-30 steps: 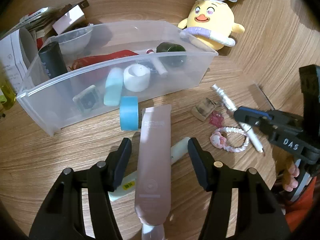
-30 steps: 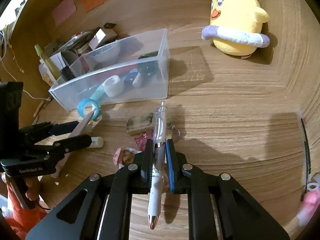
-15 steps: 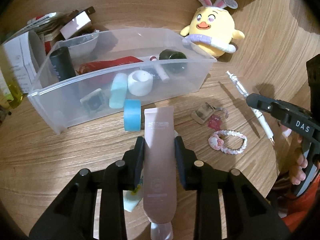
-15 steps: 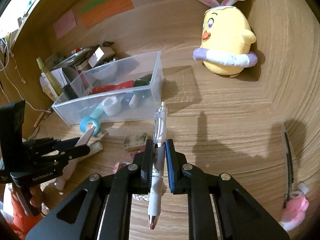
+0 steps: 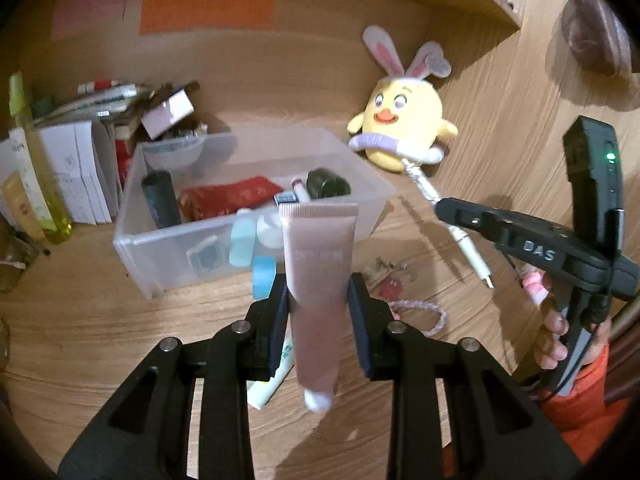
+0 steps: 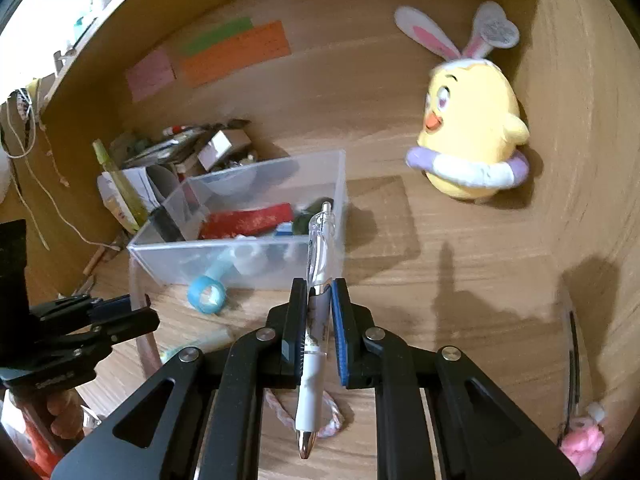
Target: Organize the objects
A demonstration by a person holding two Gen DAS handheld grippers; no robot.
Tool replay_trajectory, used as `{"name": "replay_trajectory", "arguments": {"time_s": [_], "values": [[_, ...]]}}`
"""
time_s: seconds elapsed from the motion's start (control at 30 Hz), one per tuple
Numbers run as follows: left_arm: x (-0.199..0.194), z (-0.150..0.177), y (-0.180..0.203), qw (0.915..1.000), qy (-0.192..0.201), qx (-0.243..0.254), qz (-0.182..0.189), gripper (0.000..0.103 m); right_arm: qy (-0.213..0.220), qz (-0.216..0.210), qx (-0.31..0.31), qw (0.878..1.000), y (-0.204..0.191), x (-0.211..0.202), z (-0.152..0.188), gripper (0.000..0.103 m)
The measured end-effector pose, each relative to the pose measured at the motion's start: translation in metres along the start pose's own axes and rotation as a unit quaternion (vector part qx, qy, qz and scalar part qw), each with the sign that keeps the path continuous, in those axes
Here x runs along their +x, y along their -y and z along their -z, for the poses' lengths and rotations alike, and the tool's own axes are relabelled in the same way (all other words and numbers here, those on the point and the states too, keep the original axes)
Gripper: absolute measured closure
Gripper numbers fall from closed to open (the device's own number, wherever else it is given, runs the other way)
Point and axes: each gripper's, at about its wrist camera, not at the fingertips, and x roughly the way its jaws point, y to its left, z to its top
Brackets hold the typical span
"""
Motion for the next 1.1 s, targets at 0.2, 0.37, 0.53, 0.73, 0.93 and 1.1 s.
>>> {"name": "replay_trajectory", "arguments": {"time_s": [0.2, 0.37, 0.53, 0.73, 0.93, 1.1], "values": [[-0.011, -0.011, 0.001, 0.9996, 0.026, 0.003, -0.005, 0.082, 0.012, -0.018, -0.008, 1.0, -0.011, 0.004, -0.013, 0.092], [-0.004, -0.019, 0.0, 0.9995, 0.029, 0.009, 0.007, 0.089, 0.016, -0.022, -0.015, 1.0, -0.018, 0.008, -0.019, 0.092], [0.023, -0.013, -0.01, 0.9998, -0.015, -0.01, -0.003, 0.089, 0.011, -0.019, -0.017, 1.0, -0.016, 0.012, -0.018, 0.092], [0.026, 0.003, -0.031, 0.9984, -0.04, -0.041, -0.002, 0.067, 0.004, -0.011, -0.011, 1.0, -0.005, 0.017, -0.018, 0.092], [0.025, 0.021, -0.044, 0.9964, -0.059, -0.054, -0.029, 0.051, -0.001, -0.01, -0.007, 1.0, 0.001, 0.022, -0.017, 0.092], [0.03, 0.013, -0.042, 0.9963, -0.06, -0.048, -0.04, 0.047, -0.006, -0.01, -0.01, 1.0, 0.002, 0.028, -0.018, 0.092]]}}
